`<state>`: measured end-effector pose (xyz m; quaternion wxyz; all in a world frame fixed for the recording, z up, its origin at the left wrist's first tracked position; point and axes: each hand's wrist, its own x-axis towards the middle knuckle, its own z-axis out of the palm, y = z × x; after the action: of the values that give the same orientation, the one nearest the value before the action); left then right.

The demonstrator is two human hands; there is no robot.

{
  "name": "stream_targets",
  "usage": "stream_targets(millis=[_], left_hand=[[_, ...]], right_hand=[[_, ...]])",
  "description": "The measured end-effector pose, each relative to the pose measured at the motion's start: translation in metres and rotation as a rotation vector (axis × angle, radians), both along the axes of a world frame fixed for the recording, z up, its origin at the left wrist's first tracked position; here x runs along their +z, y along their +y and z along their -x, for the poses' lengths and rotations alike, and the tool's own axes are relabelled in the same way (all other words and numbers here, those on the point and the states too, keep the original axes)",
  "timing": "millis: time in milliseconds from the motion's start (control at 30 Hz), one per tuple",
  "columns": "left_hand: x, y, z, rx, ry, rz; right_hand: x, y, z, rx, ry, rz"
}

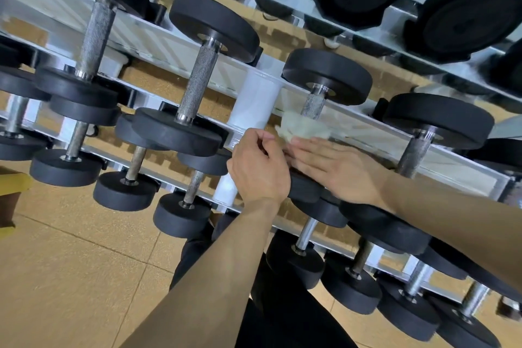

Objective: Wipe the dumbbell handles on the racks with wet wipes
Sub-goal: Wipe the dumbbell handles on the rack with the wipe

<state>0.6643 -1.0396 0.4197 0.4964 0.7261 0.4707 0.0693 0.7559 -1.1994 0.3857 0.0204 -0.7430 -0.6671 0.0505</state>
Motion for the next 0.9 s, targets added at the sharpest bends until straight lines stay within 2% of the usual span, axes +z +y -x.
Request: stream_targets(millis=[67, 233, 333, 367, 433, 533, 600, 700, 767, 900], left_hand=[[-0.001, 0.0, 0.0, 0.001, 0.001, 0.002], [-0.001, 0.0, 0.0, 0.002, 0.01, 0.008], [-0.002, 0.001, 0.0, 0.002, 0.01, 0.008], [-0.002, 0.001, 0.0, 0.002, 0.008, 0.01], [-0.001, 0.0, 0.0, -0.001, 0.005, 0.004], [-0.001, 0.0, -0.001, -0.01, -0.002, -0.012], [-0.002, 0.0, 0.0, -0.007, 0.0, -0.015], [-0.002, 0.0, 0.0, -0.006, 0.002, -0.007], [-0.002, 0.0, 0.0, -0.009, 0.007, -0.01], [-0.002, 0.0, 0.0, -0.019, 0.009, -0.02]], right_hand=[[0.003, -0.004, -0.014, 0.058, -0.052, 0.044], [0.01, 0.003, -0.035, -0.307, -0.19, 0.034], [0.0, 0.004, -0.021, -0.378, -0.22, -0.03], [-0.004, 0.003, -0.015, -0.341, -0.227, -0.021], [-0.007, -0.002, -0.004, -0.136, -0.216, 0.033], [0.0, -0.008, -0.005, 0.066, -0.041, 0.06], [0.003, -0.006, -0.022, 0.011, -0.031, 0.032], [0.006, 0.004, -0.044, -0.276, -0.023, -0.021], [0.005, 0.012, -0.032, -0.354, 0.009, -0.059], [0.001, 0.009, -0.001, -0.062, 0.104, -0.01]])
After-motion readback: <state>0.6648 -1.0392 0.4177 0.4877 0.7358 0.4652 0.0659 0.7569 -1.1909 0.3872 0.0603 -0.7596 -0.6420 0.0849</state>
